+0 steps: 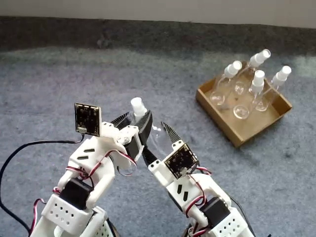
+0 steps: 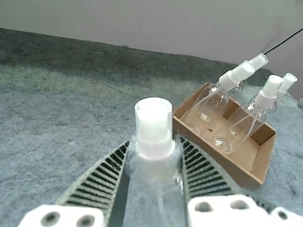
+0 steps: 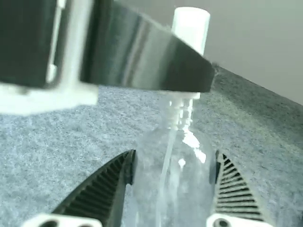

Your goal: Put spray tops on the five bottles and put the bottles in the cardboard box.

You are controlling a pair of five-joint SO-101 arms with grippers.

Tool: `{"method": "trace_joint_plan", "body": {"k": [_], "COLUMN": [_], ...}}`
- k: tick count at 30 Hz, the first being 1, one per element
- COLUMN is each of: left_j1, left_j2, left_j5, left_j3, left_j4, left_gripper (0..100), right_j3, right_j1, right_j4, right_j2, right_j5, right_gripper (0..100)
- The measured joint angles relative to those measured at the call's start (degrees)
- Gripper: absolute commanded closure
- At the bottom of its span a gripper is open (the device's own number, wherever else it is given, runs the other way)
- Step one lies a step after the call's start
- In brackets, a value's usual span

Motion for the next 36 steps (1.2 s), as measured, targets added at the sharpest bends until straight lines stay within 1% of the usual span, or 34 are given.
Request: {"method": "trace_joint_plan", "body": {"k": [4, 14, 23, 33, 36], "left_j1": [0.0, 0.26, 0.26, 0.26, 0.26], "left_j2": [-0.09, -0.53, 0.0, -0.62, -0.62], "left_j5": [0.0, 0.09, 6.59, 13.71, 14.51], "left_j3": [2.73, 3.25, 3.25, 3.25, 3.16], "left_j4": [-3.96, -4.75, -4.84, -5.19, -5.27], "left_gripper": [99, 99, 99, 99, 99], "right_j3": [0.0, 0.0, 0.0, 0.0, 0.0], "right_j1": [0.0, 0.44, 2.64, 3.43, 4.57], "right_j4": [0.0, 0.0, 0.0, -3.96, -5.36], "right_j2": [0.09, 0.09, 0.09, 0.09, 0.09], "right_j5": [0.0, -0.09, 0.18, 0.09, -3.25], "right_gripper": [79.6, 79.6, 79.6, 79.6, 79.6]}}
